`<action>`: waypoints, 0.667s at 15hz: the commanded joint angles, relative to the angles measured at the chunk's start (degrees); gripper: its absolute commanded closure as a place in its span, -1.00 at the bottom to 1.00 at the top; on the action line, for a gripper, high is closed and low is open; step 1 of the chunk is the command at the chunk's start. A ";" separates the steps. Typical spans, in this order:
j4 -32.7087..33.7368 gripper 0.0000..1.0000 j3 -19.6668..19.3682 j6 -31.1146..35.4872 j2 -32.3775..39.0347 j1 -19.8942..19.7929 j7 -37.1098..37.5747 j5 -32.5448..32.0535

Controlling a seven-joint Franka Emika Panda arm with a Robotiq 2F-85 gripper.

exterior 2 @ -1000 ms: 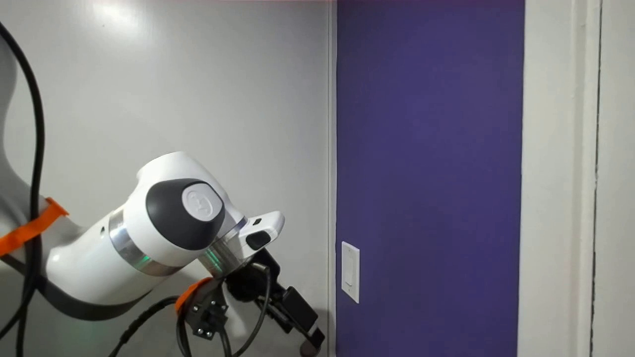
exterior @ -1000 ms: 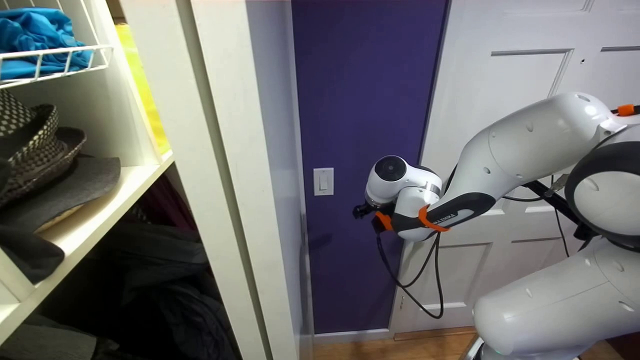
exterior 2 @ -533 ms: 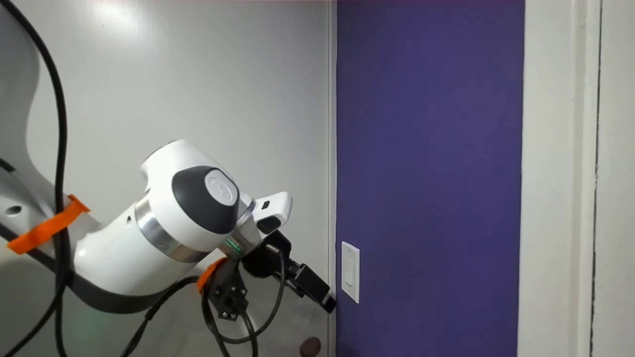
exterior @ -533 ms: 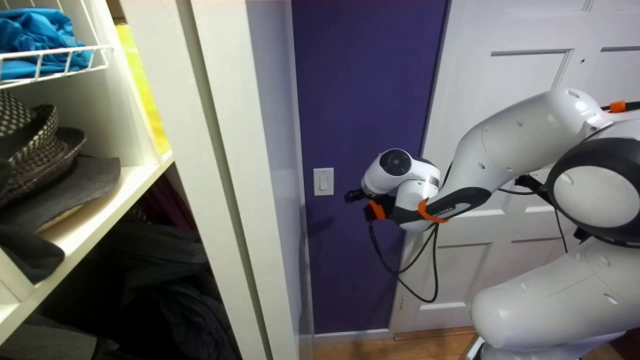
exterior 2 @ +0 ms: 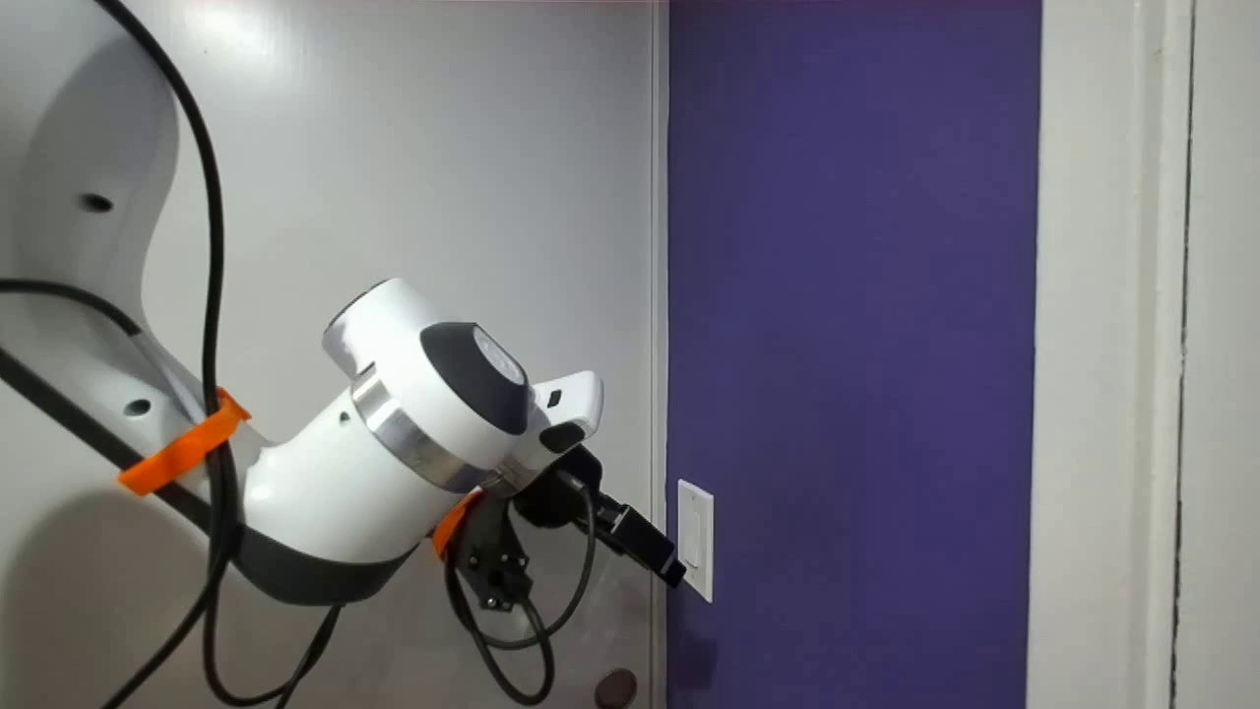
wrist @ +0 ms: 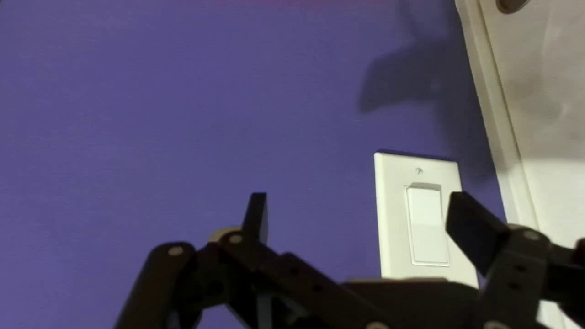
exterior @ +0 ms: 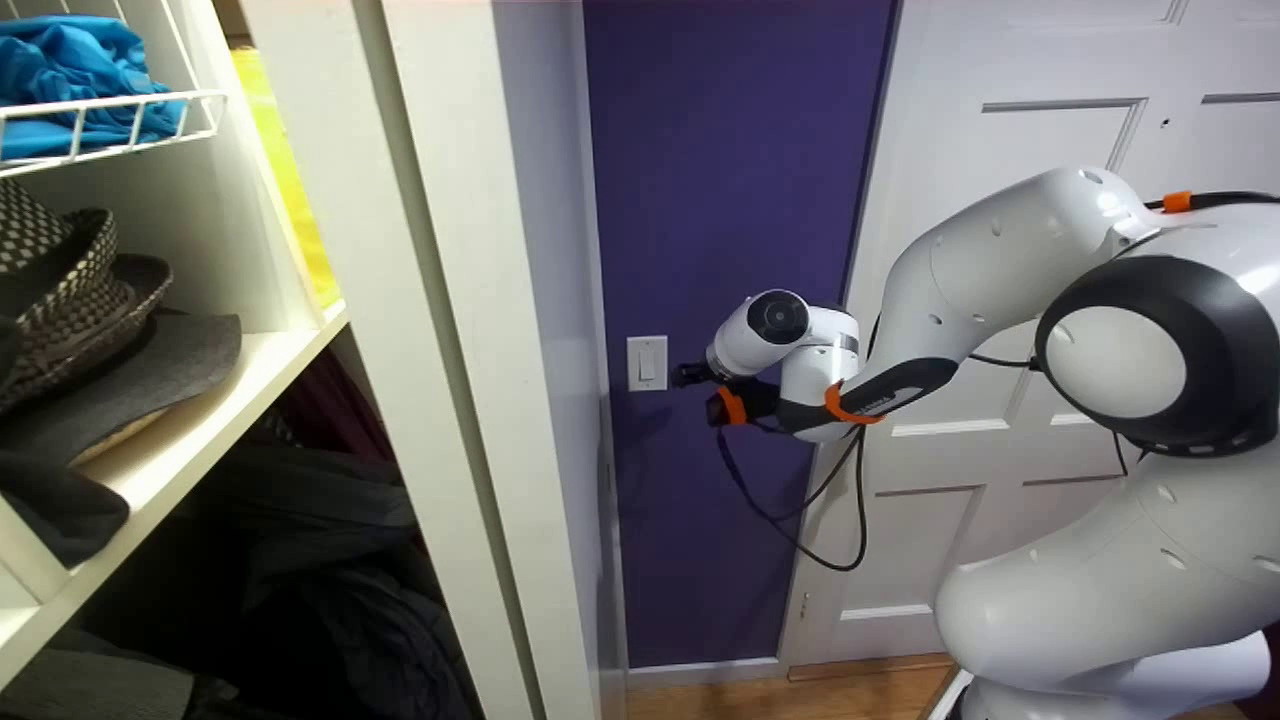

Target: Flip the light switch on the wall

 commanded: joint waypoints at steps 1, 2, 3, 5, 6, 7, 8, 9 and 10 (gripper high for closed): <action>5.27 -0.66 4.34 1.25 4.19 -4.60 7.63 -7.81; 6.37 -0.42 5.38 0.96 4.97 -5.35 9.74 -9.69; 7.50 -0.36 6.36 0.47 5.88 -5.91 12.00 -11.39; 9.65 -0.05 7.95 -0.47 7.90 -6.59 16.28 -15.19; 10.66 0.12 8.58 -0.95 8.99 -6.74 18.49 -17.26; 11.68 0.24 9.09 -1.71 10.17 -6.72 20.42 -19.30; 12.68 0.40 9.45 -2.31 11.41 -6.55 22.71 -21.69; 13.63 0.52 9.68 -3.35 12.86 -6.15 24.70 -23.84; 14.64 0.68 9.83 -4.33 14.28 -5.81 26.74 -26.27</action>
